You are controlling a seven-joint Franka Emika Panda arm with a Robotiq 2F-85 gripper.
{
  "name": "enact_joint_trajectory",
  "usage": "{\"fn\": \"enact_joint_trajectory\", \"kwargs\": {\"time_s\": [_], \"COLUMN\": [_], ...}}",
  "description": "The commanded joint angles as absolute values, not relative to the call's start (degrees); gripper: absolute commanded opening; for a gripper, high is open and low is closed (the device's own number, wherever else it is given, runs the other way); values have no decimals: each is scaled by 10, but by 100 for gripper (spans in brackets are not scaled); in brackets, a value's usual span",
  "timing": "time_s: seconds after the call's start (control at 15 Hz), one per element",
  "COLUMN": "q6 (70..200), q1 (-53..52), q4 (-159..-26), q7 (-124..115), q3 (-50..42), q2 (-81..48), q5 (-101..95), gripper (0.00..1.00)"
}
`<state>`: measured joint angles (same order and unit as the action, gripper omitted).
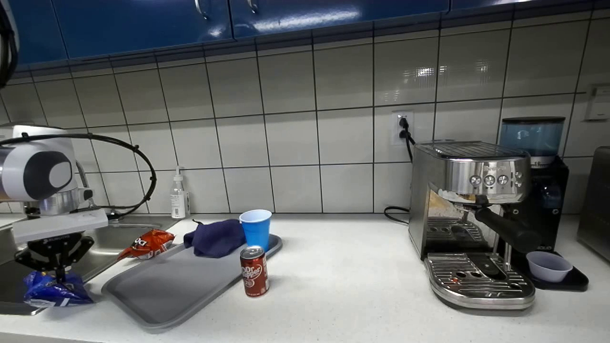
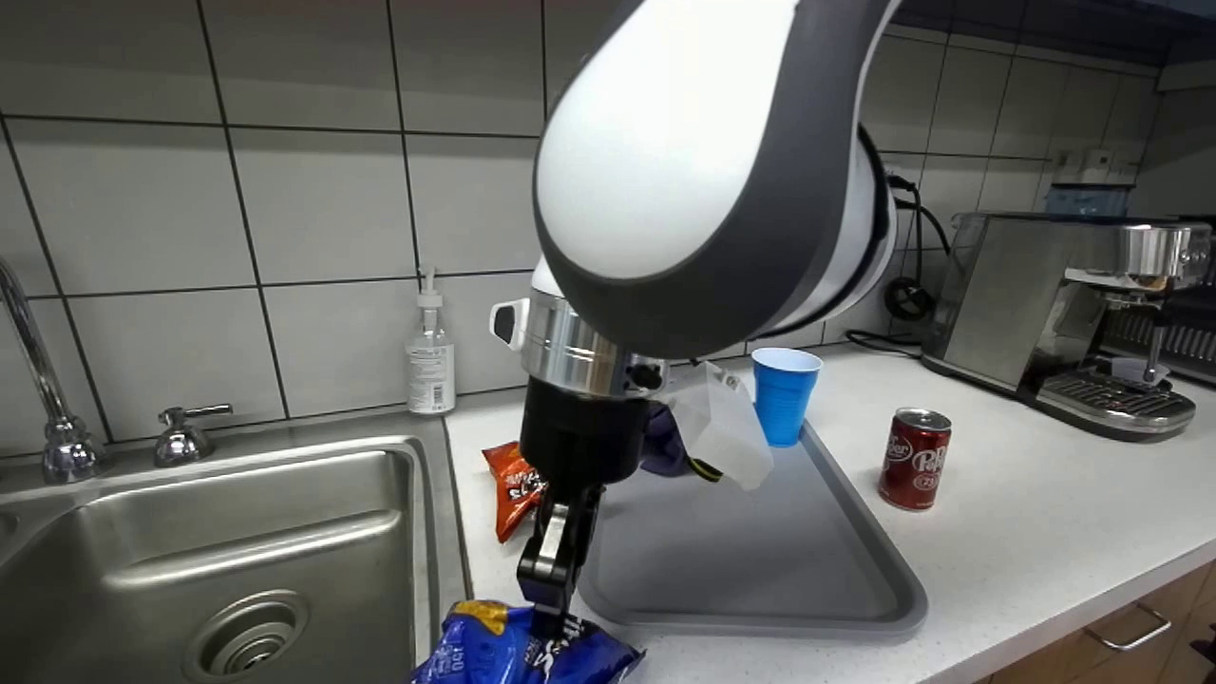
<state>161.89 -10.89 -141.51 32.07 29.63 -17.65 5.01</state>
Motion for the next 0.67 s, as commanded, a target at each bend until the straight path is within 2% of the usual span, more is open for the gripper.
{"fn": "enact_joint_trajectory", "kwargs": {"time_s": [0.0, 0.6], "q6": [1610, 1602], "q1": [-76, -81], "q4": [-1432, -1448], "q7": [339, 331], "q3": [330, 277], "q2": [-128, -70], "q5": [65, 50], "gripper": [0, 0]}}
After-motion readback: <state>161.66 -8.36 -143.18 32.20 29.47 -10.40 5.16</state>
